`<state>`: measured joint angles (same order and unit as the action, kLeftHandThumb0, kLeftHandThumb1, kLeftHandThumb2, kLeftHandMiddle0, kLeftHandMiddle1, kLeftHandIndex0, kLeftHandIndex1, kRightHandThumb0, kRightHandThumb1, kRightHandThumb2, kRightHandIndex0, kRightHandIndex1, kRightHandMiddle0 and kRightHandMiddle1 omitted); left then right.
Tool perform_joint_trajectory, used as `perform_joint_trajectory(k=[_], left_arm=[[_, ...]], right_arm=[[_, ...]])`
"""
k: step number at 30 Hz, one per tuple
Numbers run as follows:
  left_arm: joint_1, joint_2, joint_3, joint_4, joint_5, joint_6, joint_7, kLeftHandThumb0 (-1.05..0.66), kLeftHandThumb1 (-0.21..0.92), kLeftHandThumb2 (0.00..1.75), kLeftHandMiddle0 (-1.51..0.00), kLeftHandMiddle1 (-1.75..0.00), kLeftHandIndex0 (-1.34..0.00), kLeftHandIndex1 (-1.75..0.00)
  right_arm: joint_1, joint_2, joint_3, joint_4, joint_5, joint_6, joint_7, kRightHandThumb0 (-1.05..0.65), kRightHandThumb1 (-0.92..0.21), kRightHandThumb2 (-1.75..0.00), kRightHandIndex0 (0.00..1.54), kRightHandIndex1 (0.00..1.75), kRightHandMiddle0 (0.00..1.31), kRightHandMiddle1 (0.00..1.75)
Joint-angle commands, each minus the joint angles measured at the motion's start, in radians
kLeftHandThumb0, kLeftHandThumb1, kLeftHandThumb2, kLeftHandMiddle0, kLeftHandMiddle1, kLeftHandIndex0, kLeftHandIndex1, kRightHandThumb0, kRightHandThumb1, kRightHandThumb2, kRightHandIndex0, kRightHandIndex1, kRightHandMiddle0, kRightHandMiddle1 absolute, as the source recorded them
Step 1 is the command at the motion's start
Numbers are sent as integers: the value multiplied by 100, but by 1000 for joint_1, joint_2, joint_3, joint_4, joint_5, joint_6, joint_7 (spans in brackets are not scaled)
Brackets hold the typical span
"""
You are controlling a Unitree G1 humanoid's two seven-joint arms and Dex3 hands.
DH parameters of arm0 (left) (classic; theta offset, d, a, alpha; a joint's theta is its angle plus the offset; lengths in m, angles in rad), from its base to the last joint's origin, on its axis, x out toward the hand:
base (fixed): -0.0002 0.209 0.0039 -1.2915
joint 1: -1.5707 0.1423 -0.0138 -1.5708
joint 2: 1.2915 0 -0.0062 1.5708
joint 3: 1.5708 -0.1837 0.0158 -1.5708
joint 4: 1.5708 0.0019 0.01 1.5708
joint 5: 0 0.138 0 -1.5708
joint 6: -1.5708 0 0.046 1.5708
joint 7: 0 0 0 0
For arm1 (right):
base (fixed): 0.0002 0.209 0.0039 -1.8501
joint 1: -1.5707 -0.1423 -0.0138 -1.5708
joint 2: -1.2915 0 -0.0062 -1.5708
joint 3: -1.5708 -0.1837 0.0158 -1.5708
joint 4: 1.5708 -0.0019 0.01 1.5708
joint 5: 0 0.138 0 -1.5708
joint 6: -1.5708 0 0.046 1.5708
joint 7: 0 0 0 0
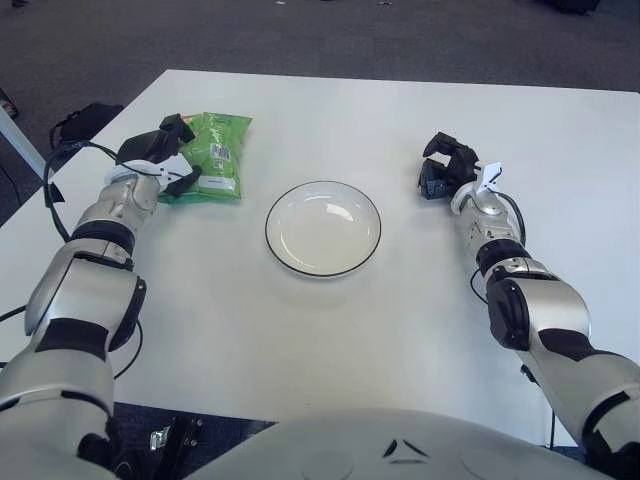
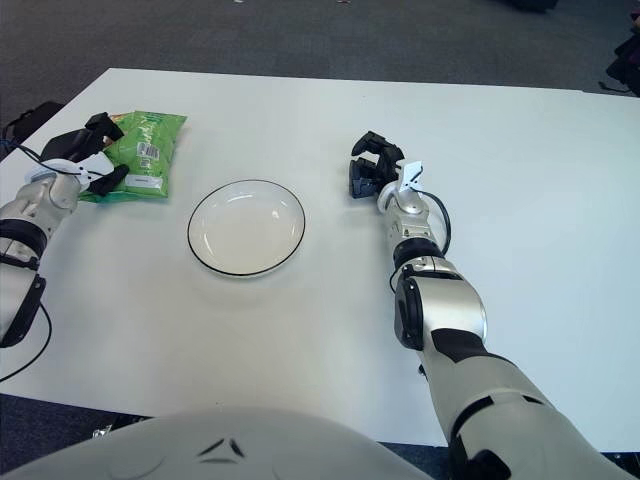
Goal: Put the snack into the plate.
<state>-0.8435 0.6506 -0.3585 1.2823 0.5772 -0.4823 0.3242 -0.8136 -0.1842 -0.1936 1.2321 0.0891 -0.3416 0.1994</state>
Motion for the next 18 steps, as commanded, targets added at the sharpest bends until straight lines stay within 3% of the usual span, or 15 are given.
perform_joint_trajectory(k=[1,5,11,18], left_arm=[[34,20,-19,1,24,-50,6,0,20,143,-73,-166,-47,-175],[40,32,-27,-1,37,-88,24,0,21,142,-74,-164,-46,-175],[61,66,-56,-77,79,-209,82,0,19,142,-76,-160,-47,-175],[64,103,-69,-75,88,-301,33,0,16,145,-79,-158,-50,-175]], right_arm=[[60,24,7,39,-11,70,3,-1,3,-172,88,174,63,174],[59,24,10,38,-12,73,2,-1,2,-170,88,173,62,175],[59,26,9,36,-9,80,0,-1,2,-170,89,174,63,172],[58,26,10,35,-11,80,-6,-1,1,-168,87,175,63,170]])
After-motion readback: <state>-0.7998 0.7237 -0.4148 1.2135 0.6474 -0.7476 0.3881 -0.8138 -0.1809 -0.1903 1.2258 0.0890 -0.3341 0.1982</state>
